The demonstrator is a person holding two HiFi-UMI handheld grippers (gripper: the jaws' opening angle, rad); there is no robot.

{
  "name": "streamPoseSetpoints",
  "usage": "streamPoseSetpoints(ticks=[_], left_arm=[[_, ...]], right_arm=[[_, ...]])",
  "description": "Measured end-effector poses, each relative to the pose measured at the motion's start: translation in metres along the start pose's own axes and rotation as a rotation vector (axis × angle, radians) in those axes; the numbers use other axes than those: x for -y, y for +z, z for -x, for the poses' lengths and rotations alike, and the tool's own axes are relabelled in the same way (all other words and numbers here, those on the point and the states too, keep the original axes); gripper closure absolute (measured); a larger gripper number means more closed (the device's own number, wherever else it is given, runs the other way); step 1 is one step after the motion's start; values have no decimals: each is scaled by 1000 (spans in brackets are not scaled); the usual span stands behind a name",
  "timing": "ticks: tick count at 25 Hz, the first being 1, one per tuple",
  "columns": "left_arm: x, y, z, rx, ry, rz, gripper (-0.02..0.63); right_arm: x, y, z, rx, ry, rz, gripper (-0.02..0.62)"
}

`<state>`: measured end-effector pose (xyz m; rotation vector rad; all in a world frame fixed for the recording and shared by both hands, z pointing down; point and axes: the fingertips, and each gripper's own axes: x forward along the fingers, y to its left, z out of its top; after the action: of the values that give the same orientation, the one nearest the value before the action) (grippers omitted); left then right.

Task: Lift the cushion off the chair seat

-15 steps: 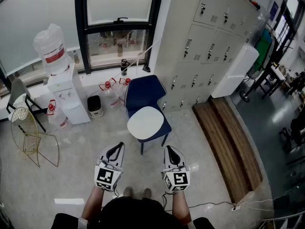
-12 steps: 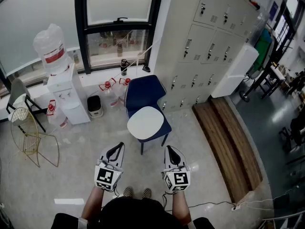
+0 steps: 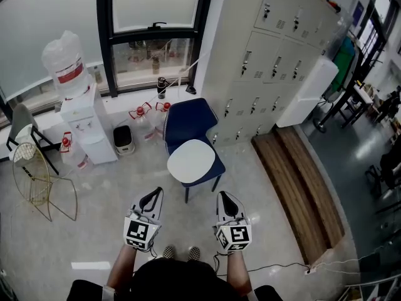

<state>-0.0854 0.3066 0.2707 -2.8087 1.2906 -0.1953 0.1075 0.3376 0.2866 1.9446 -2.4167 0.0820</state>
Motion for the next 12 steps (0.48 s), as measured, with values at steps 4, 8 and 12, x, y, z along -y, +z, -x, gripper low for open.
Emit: streamPoseSetpoints(ticks=[4, 8, 12], left_arm=[[-12, -3, 2, -2, 0, 5, 588], [-25, -5, 5, 6, -7, 6, 588], [-38, -12, 11, 1, -12, -3, 588]], right_arm=[[-8, 0, -8, -5, -7, 7, 566], [-20, -1, -15, -2, -12, 4, 566], [-37, -7, -27, -12, -14, 3, 566]])
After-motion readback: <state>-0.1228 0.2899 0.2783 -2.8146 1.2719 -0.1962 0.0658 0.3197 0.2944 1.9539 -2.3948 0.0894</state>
